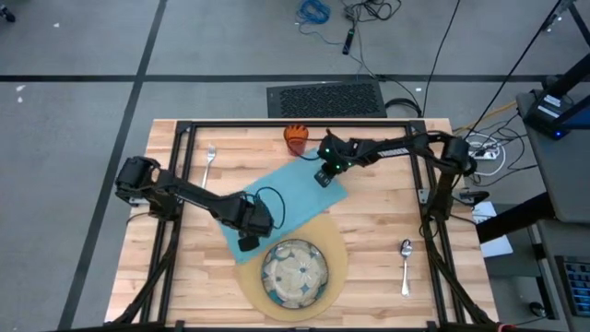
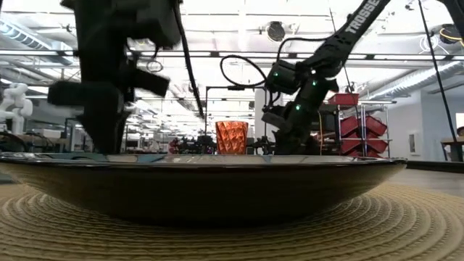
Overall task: Set table place
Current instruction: Fold the blue table napkin
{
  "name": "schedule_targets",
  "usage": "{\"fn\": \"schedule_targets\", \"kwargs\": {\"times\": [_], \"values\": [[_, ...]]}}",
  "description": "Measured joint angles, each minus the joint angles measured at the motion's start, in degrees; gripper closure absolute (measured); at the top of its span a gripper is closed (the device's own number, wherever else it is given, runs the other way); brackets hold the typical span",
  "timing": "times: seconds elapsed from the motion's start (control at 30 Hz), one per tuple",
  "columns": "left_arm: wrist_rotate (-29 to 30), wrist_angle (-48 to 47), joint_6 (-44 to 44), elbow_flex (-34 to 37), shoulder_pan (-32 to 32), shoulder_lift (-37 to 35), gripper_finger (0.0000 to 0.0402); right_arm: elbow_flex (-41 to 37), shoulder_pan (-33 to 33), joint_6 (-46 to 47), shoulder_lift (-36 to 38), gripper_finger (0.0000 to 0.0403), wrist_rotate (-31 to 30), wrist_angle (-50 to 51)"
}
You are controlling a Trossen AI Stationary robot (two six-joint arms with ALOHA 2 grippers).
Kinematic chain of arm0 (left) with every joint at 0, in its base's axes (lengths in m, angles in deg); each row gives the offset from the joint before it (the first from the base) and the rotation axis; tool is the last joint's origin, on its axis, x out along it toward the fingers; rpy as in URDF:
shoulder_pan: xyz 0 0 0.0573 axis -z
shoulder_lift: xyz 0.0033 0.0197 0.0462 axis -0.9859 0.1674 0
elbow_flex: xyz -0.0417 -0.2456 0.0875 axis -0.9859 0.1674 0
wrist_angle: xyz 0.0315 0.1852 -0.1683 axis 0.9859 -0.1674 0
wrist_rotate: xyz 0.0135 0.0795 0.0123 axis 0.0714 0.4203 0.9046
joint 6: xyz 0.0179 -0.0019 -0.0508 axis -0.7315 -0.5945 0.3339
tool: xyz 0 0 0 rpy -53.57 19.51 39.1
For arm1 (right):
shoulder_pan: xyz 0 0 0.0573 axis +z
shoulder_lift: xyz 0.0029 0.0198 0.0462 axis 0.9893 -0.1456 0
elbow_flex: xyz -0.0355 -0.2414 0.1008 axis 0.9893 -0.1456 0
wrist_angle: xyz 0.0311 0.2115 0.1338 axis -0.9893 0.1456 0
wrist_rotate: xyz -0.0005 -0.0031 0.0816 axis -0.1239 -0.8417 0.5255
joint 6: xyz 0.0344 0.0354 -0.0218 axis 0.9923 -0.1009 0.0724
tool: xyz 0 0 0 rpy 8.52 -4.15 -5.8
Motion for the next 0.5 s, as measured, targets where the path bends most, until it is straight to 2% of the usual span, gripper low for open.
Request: {"fn": "schedule_targets", "kwargs": {"times": [0.23, 0.37, 0.5], "values": [[7.6, -9.0, -0.5, -7.7, 0.7, -8.4, 0.0257, 5.0, 2.3, -2.0, 10.8, 0.0403, -1.3, 10.2], [9.1, -11.1, -3.1, -8.3, -0.5, -13.5, 0.0256, 5.4, 5.5, -2.2, 17.3, 0.0396, -0.8, 12.3], [10.9, -12.9, -5.7, -8.3, -2.3, -16.0, 0.0256, 5.3, 11.1, -0.6, 19.2, 0.0391, -0.4, 18.0]]}}
